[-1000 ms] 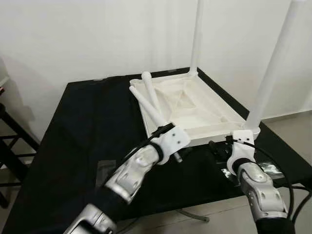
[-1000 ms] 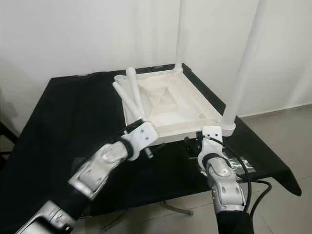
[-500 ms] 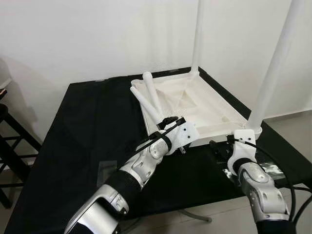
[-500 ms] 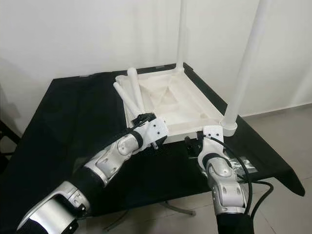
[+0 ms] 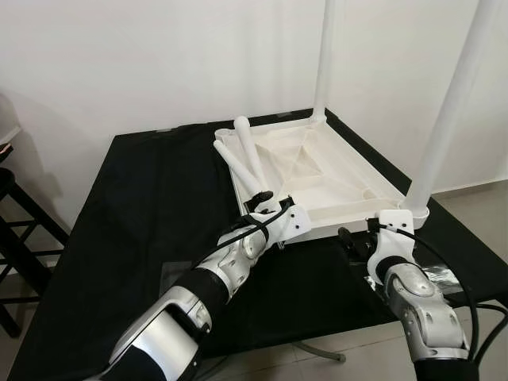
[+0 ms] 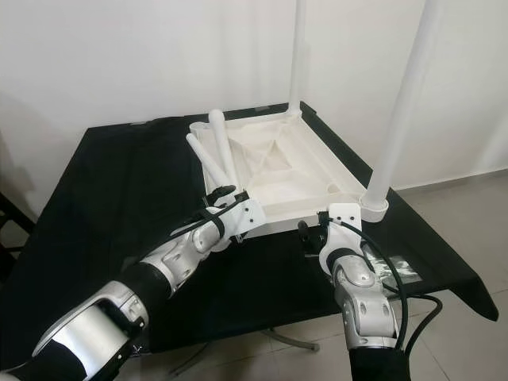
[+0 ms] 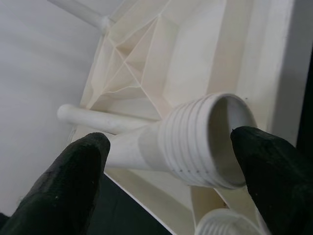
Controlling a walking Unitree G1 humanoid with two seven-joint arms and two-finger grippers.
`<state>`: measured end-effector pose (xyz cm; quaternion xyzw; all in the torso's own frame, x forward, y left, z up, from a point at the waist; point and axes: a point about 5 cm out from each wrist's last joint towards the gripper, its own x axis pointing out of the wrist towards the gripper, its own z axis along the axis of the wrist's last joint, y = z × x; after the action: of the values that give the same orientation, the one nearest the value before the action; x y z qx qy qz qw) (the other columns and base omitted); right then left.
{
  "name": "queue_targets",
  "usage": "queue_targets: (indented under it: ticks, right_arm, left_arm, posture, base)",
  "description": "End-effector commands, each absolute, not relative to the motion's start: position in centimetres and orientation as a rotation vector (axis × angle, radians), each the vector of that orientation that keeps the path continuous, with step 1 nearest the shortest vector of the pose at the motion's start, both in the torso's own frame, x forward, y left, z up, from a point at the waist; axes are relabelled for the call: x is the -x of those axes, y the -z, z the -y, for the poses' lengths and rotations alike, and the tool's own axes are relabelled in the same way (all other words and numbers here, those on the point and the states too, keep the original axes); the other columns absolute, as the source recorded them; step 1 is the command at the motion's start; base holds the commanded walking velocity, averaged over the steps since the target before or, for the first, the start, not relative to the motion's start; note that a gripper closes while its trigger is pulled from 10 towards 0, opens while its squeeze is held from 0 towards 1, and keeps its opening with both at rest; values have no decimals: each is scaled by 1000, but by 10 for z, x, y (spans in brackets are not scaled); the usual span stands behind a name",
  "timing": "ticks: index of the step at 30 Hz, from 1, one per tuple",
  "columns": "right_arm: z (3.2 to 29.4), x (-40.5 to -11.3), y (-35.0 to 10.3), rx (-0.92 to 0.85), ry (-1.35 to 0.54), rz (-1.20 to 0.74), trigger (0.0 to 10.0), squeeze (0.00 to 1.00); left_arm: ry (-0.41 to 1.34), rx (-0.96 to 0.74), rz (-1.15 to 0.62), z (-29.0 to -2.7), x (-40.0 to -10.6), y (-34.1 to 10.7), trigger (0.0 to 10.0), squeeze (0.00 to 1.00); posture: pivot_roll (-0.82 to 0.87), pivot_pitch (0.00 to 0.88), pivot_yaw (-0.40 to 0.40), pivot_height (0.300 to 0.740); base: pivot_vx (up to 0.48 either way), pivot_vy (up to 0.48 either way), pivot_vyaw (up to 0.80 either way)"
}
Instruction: Building children table
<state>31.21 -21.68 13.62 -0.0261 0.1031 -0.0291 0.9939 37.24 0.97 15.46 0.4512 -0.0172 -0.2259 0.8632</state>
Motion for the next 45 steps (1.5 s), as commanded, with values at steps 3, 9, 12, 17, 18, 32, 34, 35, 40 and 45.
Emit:
queue_targets:
  ticks: [3, 9, 12, 17, 18, 32, 34, 35, 40, 45]
  right_arm:
    - [211, -312, -139, 32, 47, -202, 10000, 0]
    - [210, -313, -140, 30, 48, -200, 10000, 0]
    - [209, -312, -141, 28, 49, -196, 10000, 0]
    - [208, -312, -142, 27, 50, -195, 10000, 0]
    - [209, -311, -142, 27, 52, -195, 10000, 0]
    - [206, -306, -143, 17, 63, -193, 10000, 0]
    - [206, -305, -142, 15, 63, -195, 10000, 0]
    - [206, -305, -142, 15, 63, -195, 10000, 0]
    - [204, -300, -141, 10, 66, -202, 10000, 0]
    - [203, -293, -138, 7, 69, -220, 10000, 0]
  left_arm:
    - [397, -907, 14, -17, -380, -159, 10000, 0]
    - [332, -912, 5, -25, -387, -164, 10000, 0]
    - [319, -939, -27, -28, -388, -161, 10000, 0]
    - [319, -952, -43, -29, -388, -157, 10000, 0]
    - [319, -957, -47, -30, -387, -155, 10000, 0]
    - [294, -994, -70, -41, -388, -145, 1294, 0]
    - [283, -1003, -74, -46, -389, -145, 2863, 0]
    - [283, -1003, -74, -46, -389, -145, 2863, 0]
    - [256, -1034, -86, -60, -393, -145, 4157, 0]
    - [201, -1042, -114, -82, -397, -147, 4667, 0]
  posture:
    - [-145, 0, 67, 740]
    - [-146, 0, 69, 740]
    - [-158, 0, 77, 740]
    - [-171, 0, 83, 740]
    - [-175, 0, 85, 740]
    - [-188, 0, 101, 740]
    - [-187, 0, 103, 740]
    - [-187, 0, 103, 740]
    - [-183, 19, 106, 740]
    - [-179, 50, 108, 740]
  base:
    - [0, 0, 0]
    - [0, 0, 0]
    - [0, 0, 0]
    - [0, 0, 0]
    - [0, 0, 0]
    - [0, 0, 0]
    - [0, 0, 0]
    - [0, 0, 0]
    - [0, 0, 0]
    - [0, 0, 0]
